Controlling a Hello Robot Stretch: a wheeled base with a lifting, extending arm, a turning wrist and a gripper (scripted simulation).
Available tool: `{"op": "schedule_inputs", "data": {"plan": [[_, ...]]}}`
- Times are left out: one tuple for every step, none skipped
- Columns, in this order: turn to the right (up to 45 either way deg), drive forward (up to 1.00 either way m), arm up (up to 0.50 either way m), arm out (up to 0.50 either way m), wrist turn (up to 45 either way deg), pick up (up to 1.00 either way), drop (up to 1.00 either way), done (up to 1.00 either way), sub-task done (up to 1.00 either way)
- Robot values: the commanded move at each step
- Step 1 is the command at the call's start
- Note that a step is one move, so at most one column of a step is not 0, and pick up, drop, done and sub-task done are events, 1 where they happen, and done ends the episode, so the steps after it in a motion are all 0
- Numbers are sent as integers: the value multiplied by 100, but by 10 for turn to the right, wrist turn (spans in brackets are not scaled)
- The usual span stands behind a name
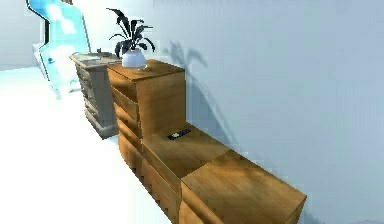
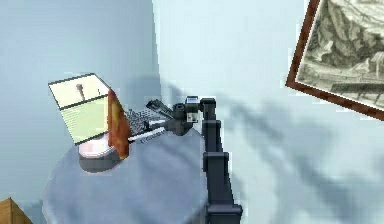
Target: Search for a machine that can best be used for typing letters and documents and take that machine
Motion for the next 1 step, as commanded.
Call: {"op": "schedule_inputs", "data": {"plan": [[0,0,0,0,0,0,0,100,0]]}}
